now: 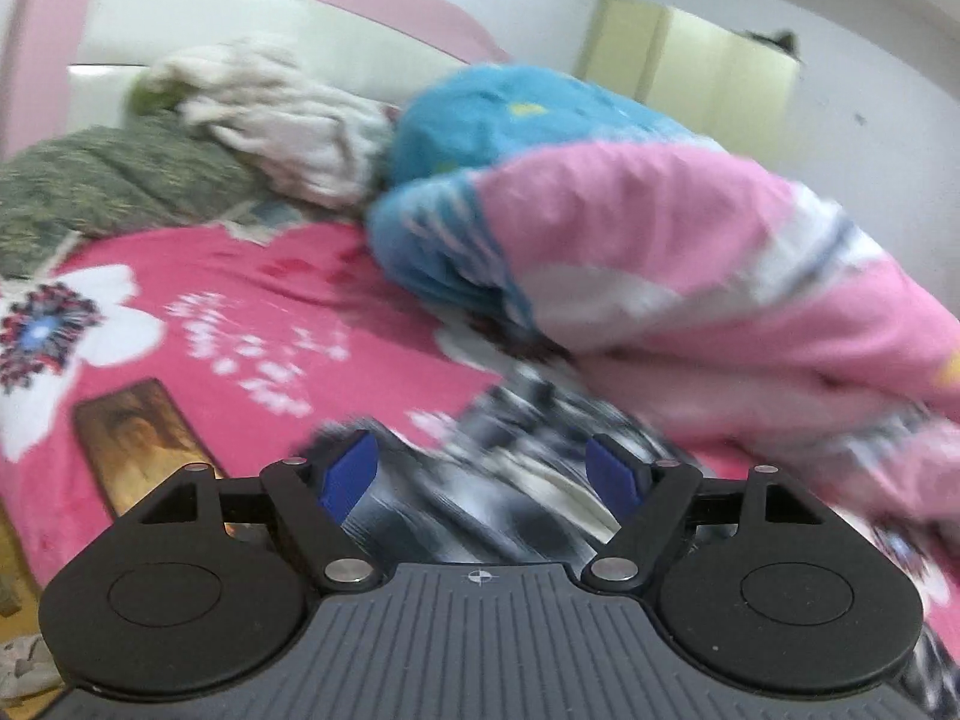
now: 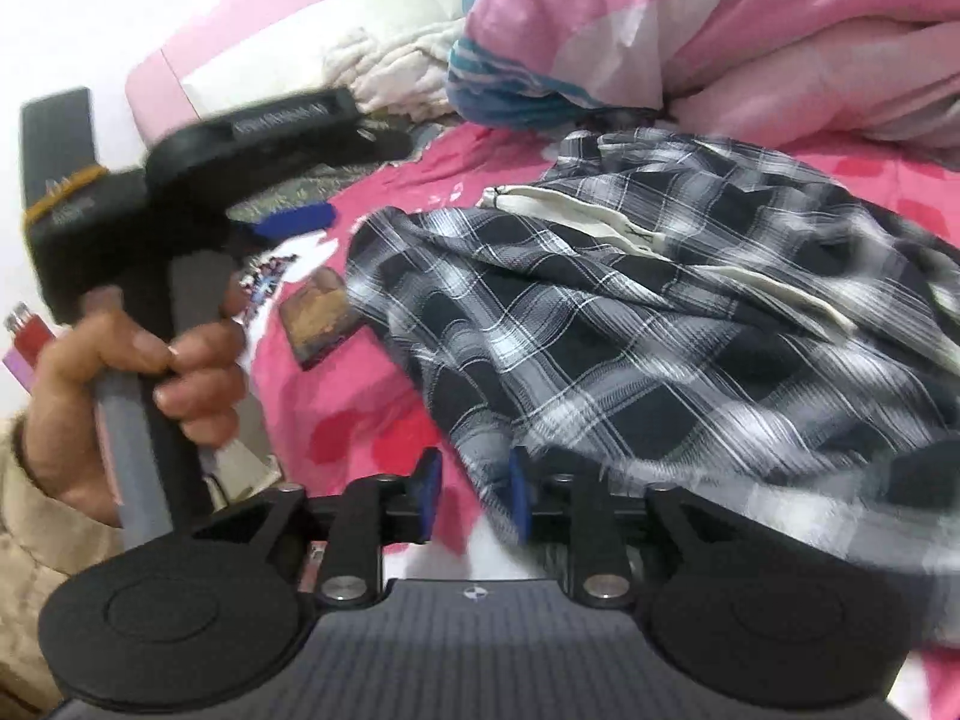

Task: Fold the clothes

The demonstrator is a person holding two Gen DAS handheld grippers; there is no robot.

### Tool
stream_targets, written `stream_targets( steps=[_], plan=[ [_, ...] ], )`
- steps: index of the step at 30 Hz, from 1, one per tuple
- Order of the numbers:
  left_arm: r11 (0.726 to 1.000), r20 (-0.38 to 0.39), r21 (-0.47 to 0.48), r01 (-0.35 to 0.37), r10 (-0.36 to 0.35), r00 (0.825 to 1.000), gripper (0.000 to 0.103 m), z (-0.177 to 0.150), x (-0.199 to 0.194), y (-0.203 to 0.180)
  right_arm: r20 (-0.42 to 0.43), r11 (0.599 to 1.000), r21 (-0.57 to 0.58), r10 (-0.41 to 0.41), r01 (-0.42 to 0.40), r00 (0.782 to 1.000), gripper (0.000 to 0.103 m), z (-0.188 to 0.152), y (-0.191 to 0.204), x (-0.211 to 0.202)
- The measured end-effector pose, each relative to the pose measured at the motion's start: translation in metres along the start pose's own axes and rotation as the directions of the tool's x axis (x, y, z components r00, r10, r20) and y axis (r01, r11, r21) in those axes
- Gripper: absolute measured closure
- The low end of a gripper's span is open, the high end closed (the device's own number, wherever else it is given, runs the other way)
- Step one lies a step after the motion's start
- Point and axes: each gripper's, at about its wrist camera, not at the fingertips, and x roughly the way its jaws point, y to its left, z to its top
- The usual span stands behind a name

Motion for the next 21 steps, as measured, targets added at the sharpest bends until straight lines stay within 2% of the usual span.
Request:
stream_targets(
  steps=[5, 9, 12, 14, 16, 17, 20, 21],
  plan=[
    [0.983, -0.110, 0.140, 0.116, -0.101, 0.989, 0.026, -0.020, 0.003, -0.031, 0.023, 0.998, 0.059, -0.023, 0.021, 0.999, 0.065, -0.015, -0.010, -0.043],
    [0.938, -0.214, 0.261, 0.227, -0.173, 0.961, 0.026, -0.041, 0.007, -0.058, 0.052, 0.983, 0.152, -0.112, 0.103, 0.992, 0.064, -0.036, -0.027, -0.086],
    [0.901, -0.284, 0.344, 0.265, -0.169, 0.944, 0.026, -0.058, 0.013, -0.071, 0.097, 0.955, 0.219, -0.224, 0.199, 0.970, 0.061, -0.054, -0.044, -0.129],
    [0.887, -0.335, 0.376, 0.270, -0.142, 0.932, 0.026, -0.067, 0.019, -0.076, 0.138, 0.928, 0.258, -0.311, 0.269, 0.940, 0.060, -0.062, -0.058, -0.159],
    [0.898, -0.366, 0.356, 0.257, -0.120, 0.923, 0.026, -0.066, 0.026, -0.072, 0.185, 0.887, 0.304, -0.414, 0.348, 0.891, 0.060, -0.066, -0.072, -0.192],
    [0.906, -0.374, 0.343, 0.248, -0.111, 0.921, 0.026, -0.066, 0.028, -0.069, 0.208, 0.863, 0.326, -0.463, 0.385, 0.862, 0.060, -0.066, -0.079, -0.206],
    [0.919, -0.394, 0.327, 0.222, -0.080, 0.915, 0.026, -0.066, 0.033, -0.060, 0.249, 0.772, 0.404, -0.609, 0.490, 0.753, 0.056, -0.065, -0.103, -0.244],
    [0.921, -0.400, 0.325, 0.216, -0.073, 0.913, 0.026, -0.067, 0.034, -0.058, 0.247, 0.739, 0.422, -0.652, 0.526, 0.717, 0.047, -0.064, -0.112, -0.251]
  ],
)
